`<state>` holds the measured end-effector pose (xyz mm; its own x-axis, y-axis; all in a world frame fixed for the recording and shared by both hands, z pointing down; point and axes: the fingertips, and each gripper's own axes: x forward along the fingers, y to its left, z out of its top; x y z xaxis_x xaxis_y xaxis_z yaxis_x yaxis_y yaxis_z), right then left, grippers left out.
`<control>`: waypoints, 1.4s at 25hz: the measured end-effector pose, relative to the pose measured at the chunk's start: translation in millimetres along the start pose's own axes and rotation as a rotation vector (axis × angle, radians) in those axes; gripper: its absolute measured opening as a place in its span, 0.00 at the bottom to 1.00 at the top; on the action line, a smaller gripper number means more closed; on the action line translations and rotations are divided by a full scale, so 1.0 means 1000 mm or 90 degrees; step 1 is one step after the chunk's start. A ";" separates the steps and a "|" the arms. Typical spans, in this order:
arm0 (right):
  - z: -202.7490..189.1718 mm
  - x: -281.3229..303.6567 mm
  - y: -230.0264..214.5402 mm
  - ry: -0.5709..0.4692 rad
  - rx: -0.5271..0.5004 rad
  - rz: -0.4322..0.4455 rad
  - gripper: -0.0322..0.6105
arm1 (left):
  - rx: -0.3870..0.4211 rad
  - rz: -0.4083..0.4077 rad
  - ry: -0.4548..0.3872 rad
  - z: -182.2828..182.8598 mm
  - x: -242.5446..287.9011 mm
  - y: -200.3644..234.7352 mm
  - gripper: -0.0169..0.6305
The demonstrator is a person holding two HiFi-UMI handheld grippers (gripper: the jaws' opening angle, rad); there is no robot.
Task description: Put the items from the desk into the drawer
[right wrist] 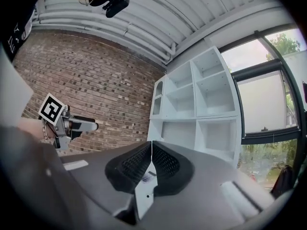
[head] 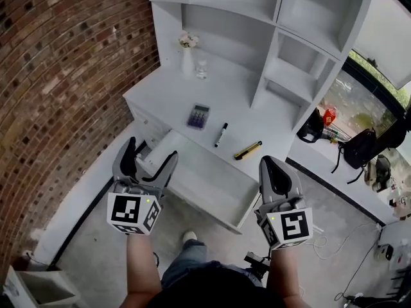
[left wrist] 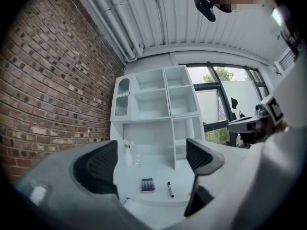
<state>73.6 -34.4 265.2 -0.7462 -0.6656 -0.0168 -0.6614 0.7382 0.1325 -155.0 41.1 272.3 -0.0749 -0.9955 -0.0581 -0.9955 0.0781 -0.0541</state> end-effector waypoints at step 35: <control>-0.044 0.086 -0.060 0.057 -0.002 -0.059 0.06 | 0.036 -0.085 0.080 -0.050 0.131 0.027 0.73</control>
<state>51.9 -140.8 299.8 -0.6725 -0.7377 0.0593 -0.7265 0.6733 0.1374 -194.8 -90.4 313.5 0.0466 -0.9959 0.0781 -0.9926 -0.0550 -0.1086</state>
